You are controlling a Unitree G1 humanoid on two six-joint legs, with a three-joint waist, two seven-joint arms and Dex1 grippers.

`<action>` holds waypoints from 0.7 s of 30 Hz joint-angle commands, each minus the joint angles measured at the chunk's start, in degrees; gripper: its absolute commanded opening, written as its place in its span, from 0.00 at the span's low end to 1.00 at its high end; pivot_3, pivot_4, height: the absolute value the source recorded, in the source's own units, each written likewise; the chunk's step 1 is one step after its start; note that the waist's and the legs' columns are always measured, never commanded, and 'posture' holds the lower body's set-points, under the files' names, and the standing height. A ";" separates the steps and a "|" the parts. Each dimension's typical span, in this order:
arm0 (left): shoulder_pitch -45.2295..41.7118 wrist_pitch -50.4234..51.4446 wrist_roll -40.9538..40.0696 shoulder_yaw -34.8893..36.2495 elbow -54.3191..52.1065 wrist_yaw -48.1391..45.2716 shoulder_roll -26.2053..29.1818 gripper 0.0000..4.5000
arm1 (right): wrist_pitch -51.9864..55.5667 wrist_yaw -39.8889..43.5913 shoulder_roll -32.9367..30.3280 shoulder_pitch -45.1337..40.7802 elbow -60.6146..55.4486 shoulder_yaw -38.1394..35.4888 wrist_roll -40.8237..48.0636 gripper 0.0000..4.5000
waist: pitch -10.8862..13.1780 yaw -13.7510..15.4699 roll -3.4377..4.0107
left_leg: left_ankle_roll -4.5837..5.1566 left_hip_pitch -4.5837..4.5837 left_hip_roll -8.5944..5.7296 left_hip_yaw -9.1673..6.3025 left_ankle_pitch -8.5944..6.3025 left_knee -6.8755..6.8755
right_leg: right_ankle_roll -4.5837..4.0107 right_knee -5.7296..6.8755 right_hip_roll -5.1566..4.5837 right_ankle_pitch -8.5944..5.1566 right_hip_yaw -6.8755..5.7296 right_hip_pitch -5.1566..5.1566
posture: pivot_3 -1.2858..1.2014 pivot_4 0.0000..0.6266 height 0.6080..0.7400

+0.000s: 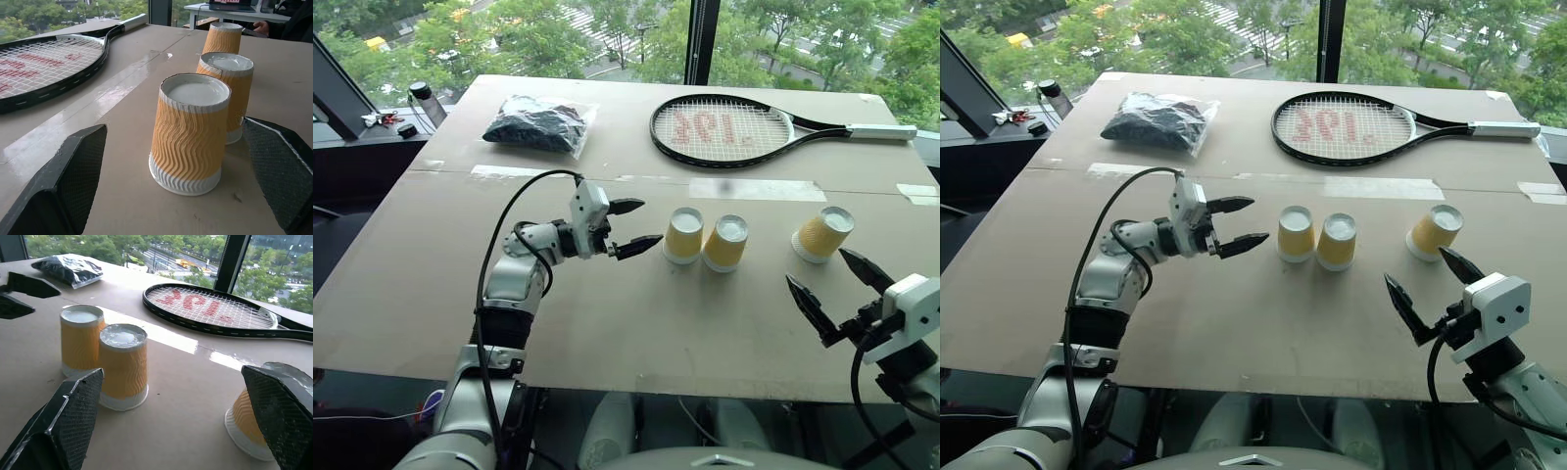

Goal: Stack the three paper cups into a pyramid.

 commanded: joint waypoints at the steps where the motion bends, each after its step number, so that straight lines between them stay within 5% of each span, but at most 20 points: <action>1: 3.25 9.19 -9.42 3.43 -11.72 -3.22 4.19 0.99 | 6.61 -3.22 -2.54 -6.07 3.82 -1.54 -0.45 1.00 | 0.01 -0.03 -0.01 | 0.00 0.00 -0.01 0.02 0.00 0.00 | 0.00 0.00 -0.01 0.00 0.01 0.00 | 0.52 0.24 1.00; 11: 8.87 24.10 -24.21 7.07 -34.51 2.77 8.68 0.99 | 13.00 -10.97 0.23 -23.71 17.64 0.71 -4.92 1.00 | 0.07 -0.04 0.10 | 0.20 -0.05 -0.03 -0.03 -0.12 -0.04 | -0.01 -0.02 0.00 -0.01 0.09 -0.03 | 0.52 0.24 1.00; 21: 14.04 28.95 -31.68 9.81 -42.81 6.24 11.49 0.99 | 13.90 -11.74 2.99 -29.50 26.08 0.92 -6.68 1.00 | 0.11 -0.41 0.18 | 0.16 -0.03 -0.01 0.01 -0.09 -0.08 | -0.01 -0.01 0.03 -0.01 0.14 -0.06 | 0.52 0.24 1.00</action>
